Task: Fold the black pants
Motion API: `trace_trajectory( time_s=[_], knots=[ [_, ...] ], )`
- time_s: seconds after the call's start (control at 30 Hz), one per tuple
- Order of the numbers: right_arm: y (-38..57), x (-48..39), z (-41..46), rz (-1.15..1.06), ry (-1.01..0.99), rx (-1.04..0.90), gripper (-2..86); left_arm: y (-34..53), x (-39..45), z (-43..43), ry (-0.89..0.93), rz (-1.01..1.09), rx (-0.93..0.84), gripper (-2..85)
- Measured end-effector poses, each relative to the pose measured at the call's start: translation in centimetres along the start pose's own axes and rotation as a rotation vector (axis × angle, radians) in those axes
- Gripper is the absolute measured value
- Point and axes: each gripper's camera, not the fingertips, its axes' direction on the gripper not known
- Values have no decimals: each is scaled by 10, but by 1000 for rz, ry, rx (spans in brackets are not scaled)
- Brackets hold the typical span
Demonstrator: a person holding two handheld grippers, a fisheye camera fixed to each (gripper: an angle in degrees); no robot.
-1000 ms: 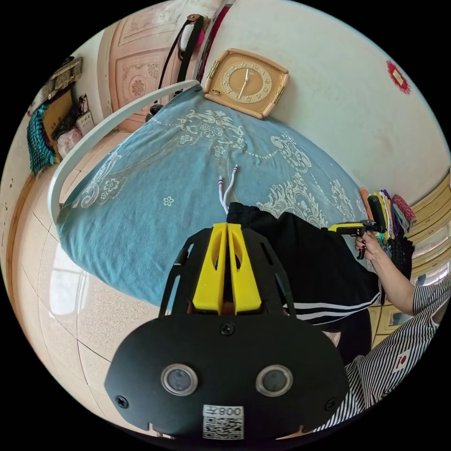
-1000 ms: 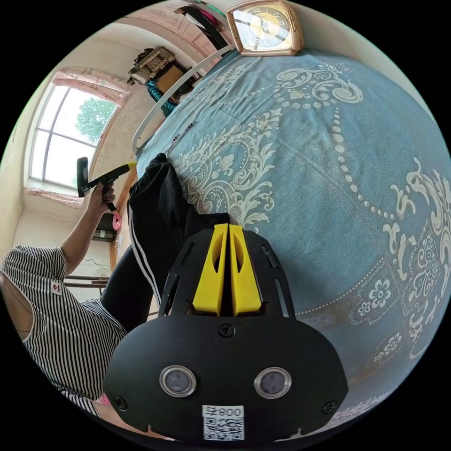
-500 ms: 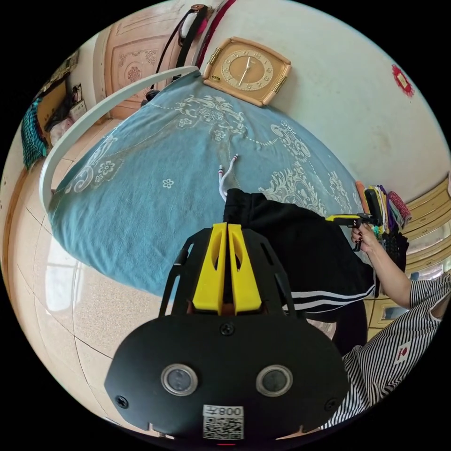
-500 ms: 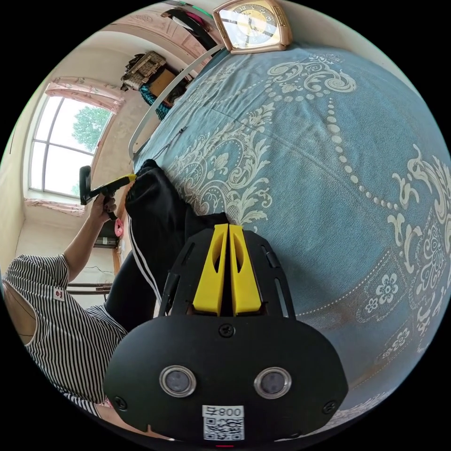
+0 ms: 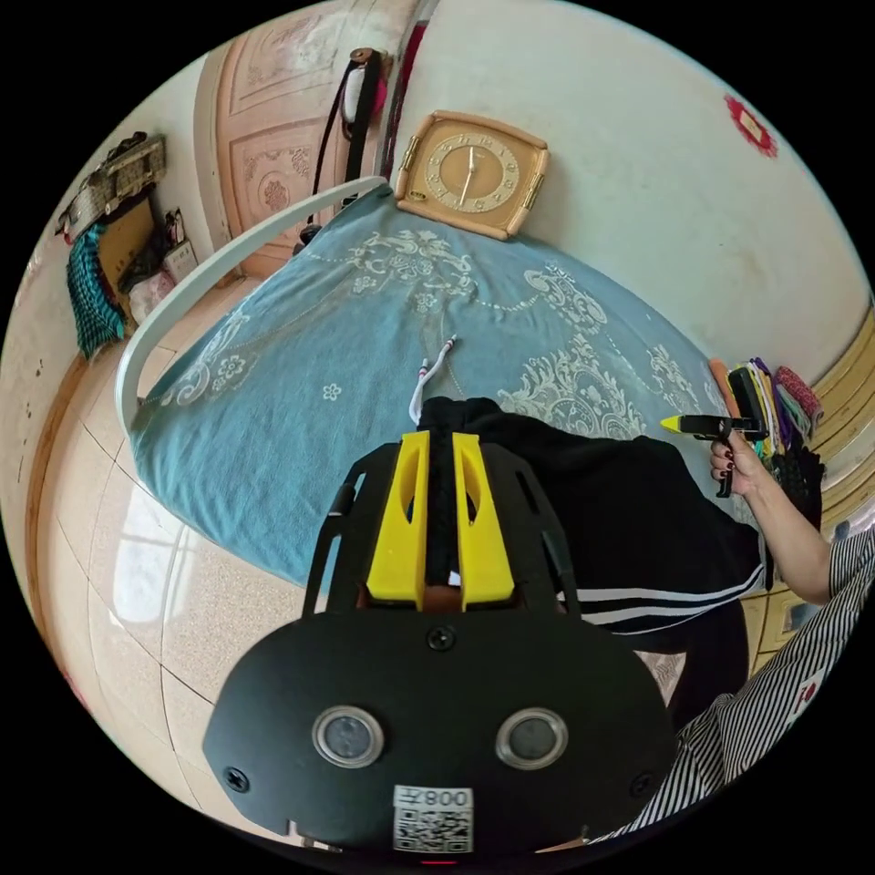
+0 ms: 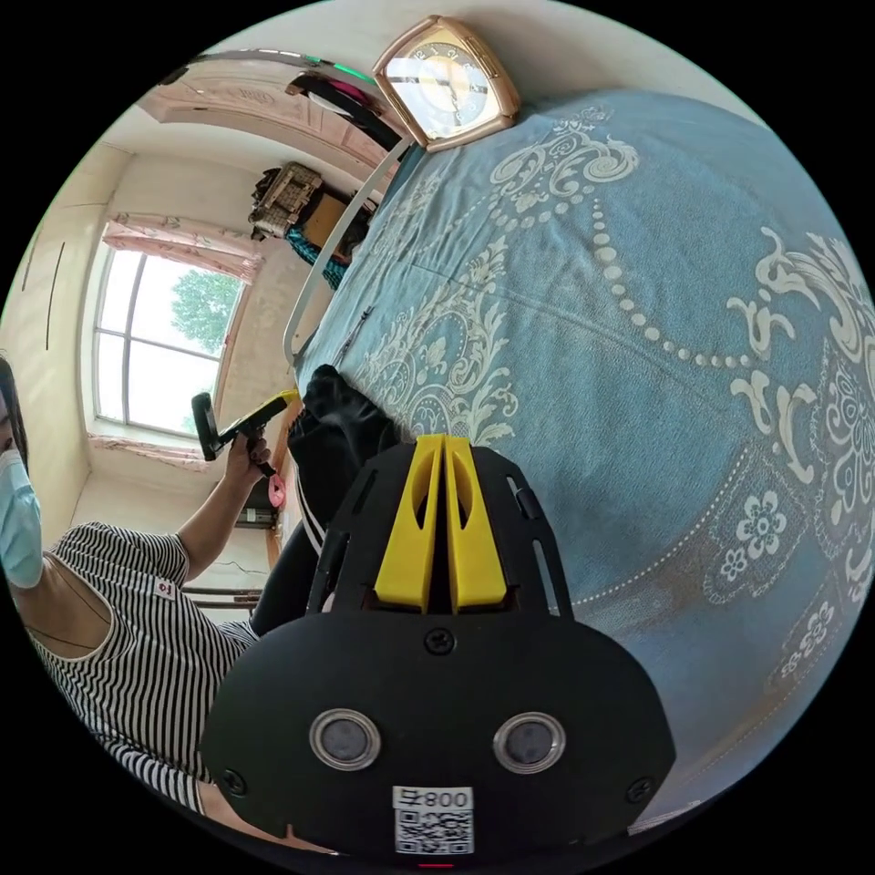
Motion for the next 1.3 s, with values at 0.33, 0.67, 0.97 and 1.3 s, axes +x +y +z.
trace_trajectory(
  time_s=[0.33,0.67,0.97,1.3],
  knots=[
    [4,-17,30,-31,95,-202,27,-33,155,97,452,320,-91,17],
    [15,-17,13,-33,85,-228,4,-56,284,213,391,487,-333,2],
    [108,-34,-72,-48,205,-38,32,-64,371,242,512,561,-287,1],
    [266,-73,-77,-85,458,-156,65,-74,468,296,480,680,-346,1]
  ],
)
